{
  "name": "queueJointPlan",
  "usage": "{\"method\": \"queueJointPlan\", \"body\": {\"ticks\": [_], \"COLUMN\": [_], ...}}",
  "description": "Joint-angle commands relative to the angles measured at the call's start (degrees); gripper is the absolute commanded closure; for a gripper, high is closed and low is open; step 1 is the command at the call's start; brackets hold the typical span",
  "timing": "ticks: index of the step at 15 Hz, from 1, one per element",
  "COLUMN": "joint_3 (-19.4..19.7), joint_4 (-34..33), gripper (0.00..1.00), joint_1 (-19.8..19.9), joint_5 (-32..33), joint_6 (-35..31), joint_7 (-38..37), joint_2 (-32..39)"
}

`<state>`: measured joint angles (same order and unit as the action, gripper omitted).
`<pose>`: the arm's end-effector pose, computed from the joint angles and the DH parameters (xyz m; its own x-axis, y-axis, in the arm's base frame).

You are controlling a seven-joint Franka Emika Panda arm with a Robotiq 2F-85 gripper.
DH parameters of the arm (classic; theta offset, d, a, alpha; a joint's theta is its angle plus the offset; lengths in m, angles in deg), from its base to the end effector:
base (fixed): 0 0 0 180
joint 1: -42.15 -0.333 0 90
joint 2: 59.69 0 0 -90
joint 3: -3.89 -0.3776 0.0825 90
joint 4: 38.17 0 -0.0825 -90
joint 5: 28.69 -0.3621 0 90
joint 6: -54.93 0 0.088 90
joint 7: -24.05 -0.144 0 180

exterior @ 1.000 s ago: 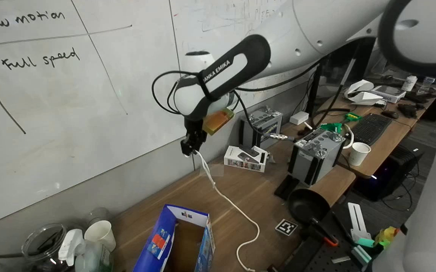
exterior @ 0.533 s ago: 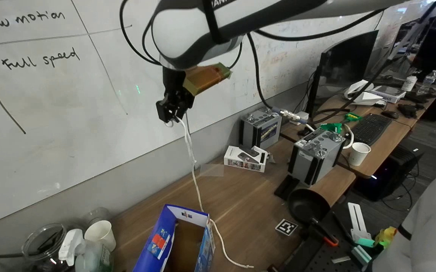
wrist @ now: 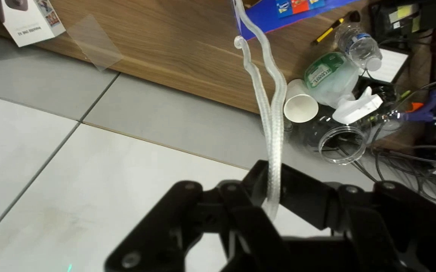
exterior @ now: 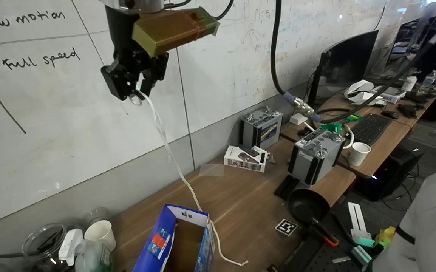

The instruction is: Put the ropes in the box

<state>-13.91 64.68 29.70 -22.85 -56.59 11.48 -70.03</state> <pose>0.4391 0.2630 0.6746 0.8833 0.3229 0.3397 0.3134 -0.9459 0.0841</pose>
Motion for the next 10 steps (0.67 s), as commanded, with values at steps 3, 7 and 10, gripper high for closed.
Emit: {"method": "queueJointPlan", "body": {"ticks": [3, 7, 10], "joint_3": [-2.9, -2.3, -2.1], "joint_4": [-3.3, 0.3, 4.6], "gripper": [0.94, 0.94, 0.94], "joint_1": [-2.2, -3.6, -4.8], "joint_5": [1.4, -2.3, -6.7], "joint_6": [1.7, 0.4, -0.7], "joint_7": [-2.0, 2.0, 6.8], "joint_2": [1.5, 1.7, 0.7]}}
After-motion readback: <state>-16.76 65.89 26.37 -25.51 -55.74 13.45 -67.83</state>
